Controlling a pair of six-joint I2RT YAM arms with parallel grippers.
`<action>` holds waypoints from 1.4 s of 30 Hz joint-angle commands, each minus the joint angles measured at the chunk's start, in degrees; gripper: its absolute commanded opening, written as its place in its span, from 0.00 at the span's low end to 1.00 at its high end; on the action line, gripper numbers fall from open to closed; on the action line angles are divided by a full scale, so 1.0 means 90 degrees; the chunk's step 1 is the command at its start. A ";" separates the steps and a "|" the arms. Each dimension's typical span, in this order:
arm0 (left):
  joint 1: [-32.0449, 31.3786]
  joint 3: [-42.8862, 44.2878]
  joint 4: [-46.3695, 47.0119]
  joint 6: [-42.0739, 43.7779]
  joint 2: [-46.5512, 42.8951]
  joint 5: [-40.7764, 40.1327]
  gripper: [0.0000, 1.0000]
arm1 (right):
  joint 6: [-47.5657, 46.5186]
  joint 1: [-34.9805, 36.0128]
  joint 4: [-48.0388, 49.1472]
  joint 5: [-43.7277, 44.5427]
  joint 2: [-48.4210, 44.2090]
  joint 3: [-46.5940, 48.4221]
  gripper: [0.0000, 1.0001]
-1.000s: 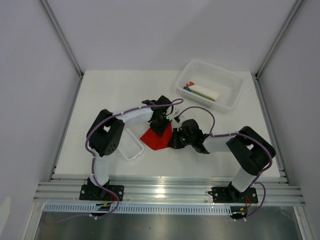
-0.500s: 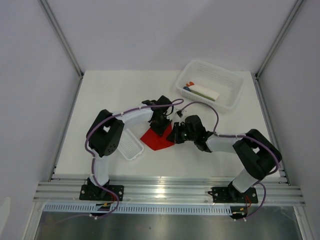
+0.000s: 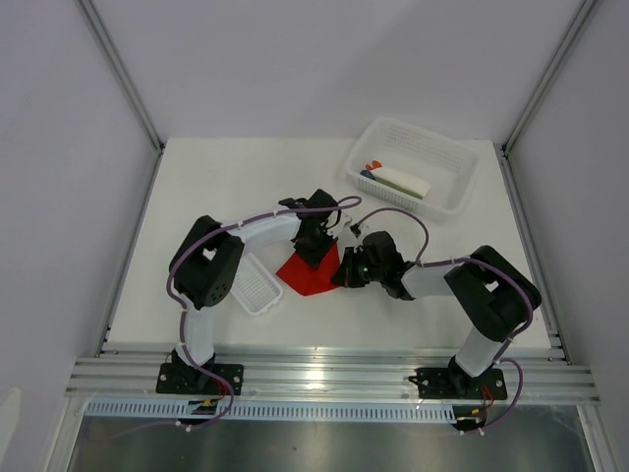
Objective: Place the utensils on the paper napkin and roll it up
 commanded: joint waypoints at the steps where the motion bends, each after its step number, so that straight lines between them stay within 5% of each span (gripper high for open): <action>1: -0.0037 -0.0073 0.0136 0.0162 -0.0286 -0.0108 0.28 | 0.0154 -0.0071 0.0125 -0.0041 -0.0353 -0.0053 0.04; 16: -0.0027 -0.0132 0.0185 0.0181 -0.0295 -0.0166 0.30 | 0.1053 -0.0374 0.1443 -0.0480 0.0320 0.0201 0.03; 42: -0.0036 -0.0024 0.0156 0.0162 -0.0120 -0.0439 0.33 | 0.1082 -0.0169 0.1581 -0.0002 0.0818 0.0445 0.02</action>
